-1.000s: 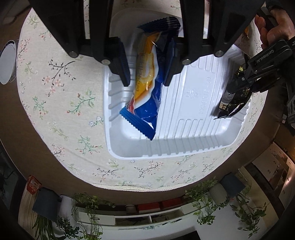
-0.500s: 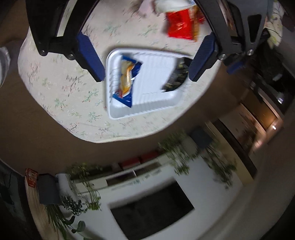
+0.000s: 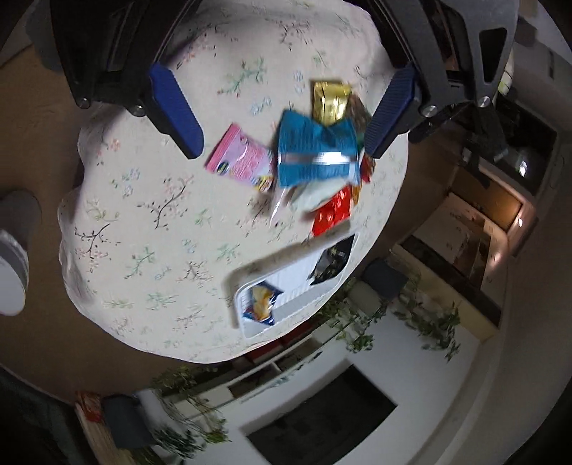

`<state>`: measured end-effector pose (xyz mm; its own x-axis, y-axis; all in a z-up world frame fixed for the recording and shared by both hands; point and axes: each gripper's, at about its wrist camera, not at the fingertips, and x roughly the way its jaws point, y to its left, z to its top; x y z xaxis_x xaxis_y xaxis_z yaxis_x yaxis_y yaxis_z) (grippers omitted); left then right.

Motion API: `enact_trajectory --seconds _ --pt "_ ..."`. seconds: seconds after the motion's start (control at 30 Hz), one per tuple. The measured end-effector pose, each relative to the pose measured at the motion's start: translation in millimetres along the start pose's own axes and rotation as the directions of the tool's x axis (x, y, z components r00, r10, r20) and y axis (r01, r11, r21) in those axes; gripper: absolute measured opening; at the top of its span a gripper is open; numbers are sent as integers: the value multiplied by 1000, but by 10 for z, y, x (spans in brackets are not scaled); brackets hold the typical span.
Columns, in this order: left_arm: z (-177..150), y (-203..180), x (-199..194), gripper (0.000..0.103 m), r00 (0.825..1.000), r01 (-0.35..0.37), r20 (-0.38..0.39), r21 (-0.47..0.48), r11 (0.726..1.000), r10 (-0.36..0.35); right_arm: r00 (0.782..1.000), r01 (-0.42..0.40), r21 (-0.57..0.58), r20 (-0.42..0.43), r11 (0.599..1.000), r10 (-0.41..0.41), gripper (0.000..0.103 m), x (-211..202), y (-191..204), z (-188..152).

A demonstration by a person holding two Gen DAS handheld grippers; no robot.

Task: Organize snacks
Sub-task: 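Grasp the white pouch with the left gripper while the right gripper grasps the blue chip bag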

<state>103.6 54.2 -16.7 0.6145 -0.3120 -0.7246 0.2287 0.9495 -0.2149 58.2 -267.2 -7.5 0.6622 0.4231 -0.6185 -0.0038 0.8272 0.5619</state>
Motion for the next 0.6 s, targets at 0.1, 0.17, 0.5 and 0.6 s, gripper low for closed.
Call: enact_trajectory --seconds 0.1,0.17,0.5,0.6 --pt "-17 -101 -33 102 997 73 -3 32 997 -73 999 33 -185 20 982 -30 92 16 281 -151" --pt "13 -157 -69 102 995 101 0 72 992 -101 998 52 -340 44 939 -39 92 17 481 -230" --pt "87 -423 37 102 990 142 -47 250 958 -134 996 61 -740 0 670 -91 74 309 876 -220" --pt "102 -475 113 102 985 171 -71 273 947 -157 994 21 -782 -52 623 -99 69 484 908 -209"
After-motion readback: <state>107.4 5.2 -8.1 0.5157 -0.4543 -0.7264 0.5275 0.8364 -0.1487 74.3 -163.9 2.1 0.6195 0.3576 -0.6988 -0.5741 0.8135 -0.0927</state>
